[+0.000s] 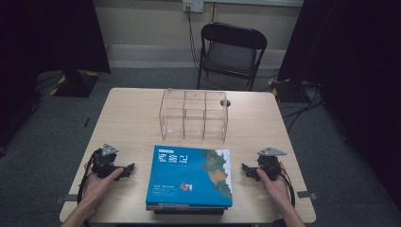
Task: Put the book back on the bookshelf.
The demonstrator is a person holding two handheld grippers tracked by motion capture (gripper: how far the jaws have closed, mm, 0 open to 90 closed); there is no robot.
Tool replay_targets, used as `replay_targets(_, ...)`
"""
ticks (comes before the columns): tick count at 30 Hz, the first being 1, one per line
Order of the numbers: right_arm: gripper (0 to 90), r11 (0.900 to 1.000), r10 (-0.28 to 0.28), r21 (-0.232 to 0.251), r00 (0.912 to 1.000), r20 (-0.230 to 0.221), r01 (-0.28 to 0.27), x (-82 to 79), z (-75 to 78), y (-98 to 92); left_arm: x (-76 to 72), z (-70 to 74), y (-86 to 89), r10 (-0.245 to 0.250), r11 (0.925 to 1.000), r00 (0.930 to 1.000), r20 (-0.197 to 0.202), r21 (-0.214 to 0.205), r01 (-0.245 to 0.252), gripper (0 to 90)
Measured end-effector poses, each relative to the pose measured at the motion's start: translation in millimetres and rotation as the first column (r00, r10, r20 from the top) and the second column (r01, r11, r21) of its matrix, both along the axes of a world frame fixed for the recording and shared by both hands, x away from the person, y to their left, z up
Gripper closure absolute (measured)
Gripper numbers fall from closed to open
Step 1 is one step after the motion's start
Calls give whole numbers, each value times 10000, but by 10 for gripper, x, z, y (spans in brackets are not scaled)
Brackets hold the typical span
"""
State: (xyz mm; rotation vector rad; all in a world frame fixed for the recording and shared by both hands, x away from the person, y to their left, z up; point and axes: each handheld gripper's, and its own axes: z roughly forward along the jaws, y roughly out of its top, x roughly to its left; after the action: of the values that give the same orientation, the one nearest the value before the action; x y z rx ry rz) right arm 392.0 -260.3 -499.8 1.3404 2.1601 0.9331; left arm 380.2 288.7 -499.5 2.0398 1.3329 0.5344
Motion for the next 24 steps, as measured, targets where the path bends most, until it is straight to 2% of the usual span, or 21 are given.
replay_targets(4, 126, 10000, -24, 3, 10000, -4, 24, -1, 0, 2, -15, 37, 39, 276, 9994, 9996, -50, -188, -277, 154)
replay_targets(8, 126, 10000, -84, -31, 9999, -99, 83, -12, 9, 7, -10, 70, 61, 331, 9988, 9989, -341, -363, -343, 179)
replay_targets(11, 144, 9999, 20, -102, 9996, -274, -23, -25, 32, 0, -2, 100, 49, 396, 9958, 9987, -332, -809, -422, 243)
replay_targets(15, 146, 9997, 165, 182, 9979, -631, -154, -54, 69, -37, -46, 198, -10, 175, 9934, 9998, 28, -1130, -171, 343)
replay_targets(16, 154, 9985, 296, 490, 9965, -778, -258, -72, 87, -51, -74, 229, -33, 59, 9916, 9999, 101, -1293, -46, 341)
replay_targets(17, 189, 9965, 378, 766, 9965, -750, -320, -97, 113, -63, -93, 245, -53, -14, 9883, 9999, 167, -1523, 39, 339)
replay_targets(18, 236, 9964, 334, 794, 9971, -685, -279, -120, 136, -63, -120, 272, -73, -118, 9876, 9996, 259, -1564, 157, 339)
replay_targets(20, 280, 9948, 478, 927, 9971, -596, -421, -168, 210, -52, -184, 336, -114, -338, 9799, 9987, 386, -1953, 407, 344)
replay_targets(24, 361, 9880, 815, 1314, 9967, 35, -813, -232, 360, -4, -294, 446, -190, -664, 9700, 9942, 846, -2282, 842, 371)
